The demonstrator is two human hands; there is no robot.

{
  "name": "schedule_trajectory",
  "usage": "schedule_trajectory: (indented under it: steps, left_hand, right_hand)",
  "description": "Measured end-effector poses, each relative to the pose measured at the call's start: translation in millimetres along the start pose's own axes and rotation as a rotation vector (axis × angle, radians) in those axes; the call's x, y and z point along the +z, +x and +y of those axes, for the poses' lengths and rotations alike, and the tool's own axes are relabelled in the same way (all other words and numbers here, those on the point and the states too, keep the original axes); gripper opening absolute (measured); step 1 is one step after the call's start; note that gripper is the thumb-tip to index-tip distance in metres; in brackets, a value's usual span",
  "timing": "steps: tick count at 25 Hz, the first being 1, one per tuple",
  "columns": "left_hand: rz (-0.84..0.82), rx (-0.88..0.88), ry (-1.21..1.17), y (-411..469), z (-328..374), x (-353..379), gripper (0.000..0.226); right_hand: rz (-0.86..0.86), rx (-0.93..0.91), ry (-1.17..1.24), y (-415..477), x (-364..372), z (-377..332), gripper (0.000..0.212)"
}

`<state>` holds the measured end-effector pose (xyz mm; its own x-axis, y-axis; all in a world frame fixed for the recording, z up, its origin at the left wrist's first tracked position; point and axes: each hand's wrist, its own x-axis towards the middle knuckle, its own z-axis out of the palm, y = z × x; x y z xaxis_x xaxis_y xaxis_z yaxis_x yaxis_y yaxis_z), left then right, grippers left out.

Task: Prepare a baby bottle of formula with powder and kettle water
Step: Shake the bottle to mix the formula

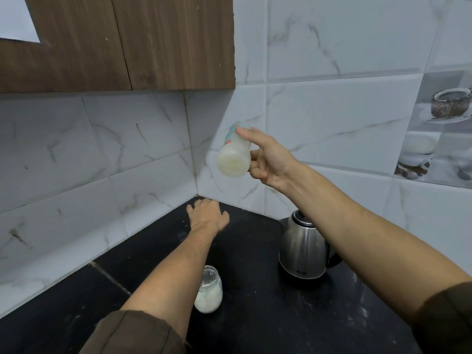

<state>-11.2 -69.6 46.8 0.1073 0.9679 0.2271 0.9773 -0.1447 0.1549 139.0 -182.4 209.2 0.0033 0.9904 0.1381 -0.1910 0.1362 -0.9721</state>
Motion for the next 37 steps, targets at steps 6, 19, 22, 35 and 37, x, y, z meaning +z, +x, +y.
schedule_trajectory:
  steps: [6, 19, 22, 35, 37]
  left_hand:
    - [0.004, -0.005, 0.001, 1, -4, 0, 0.043]
    - [-0.006, 0.002, 0.016, -4, -2, 0, 0.045]
    - [-0.007, -0.004, 0.026, -6, -6, 1, 0.047]
    - [-0.006, -0.005, 0.011, 2, -4, 1, 0.044]
    - [0.006, 0.001, -0.01, 2, -1, 0, 0.041]
  right_hand:
    - [0.12, -0.018, 0.131, 15, -9, 0, 0.049]
    - [0.0, -0.143, -0.049, 6, -2, 7, 0.054]
    - [0.243, -0.107, 0.185, 20, -13, 4, 0.054]
    - [0.173, -0.144, 0.082, 13, -6, 12, 0.077]
    - [0.004, -0.205, -0.049, 4, -2, 16, 0.078]
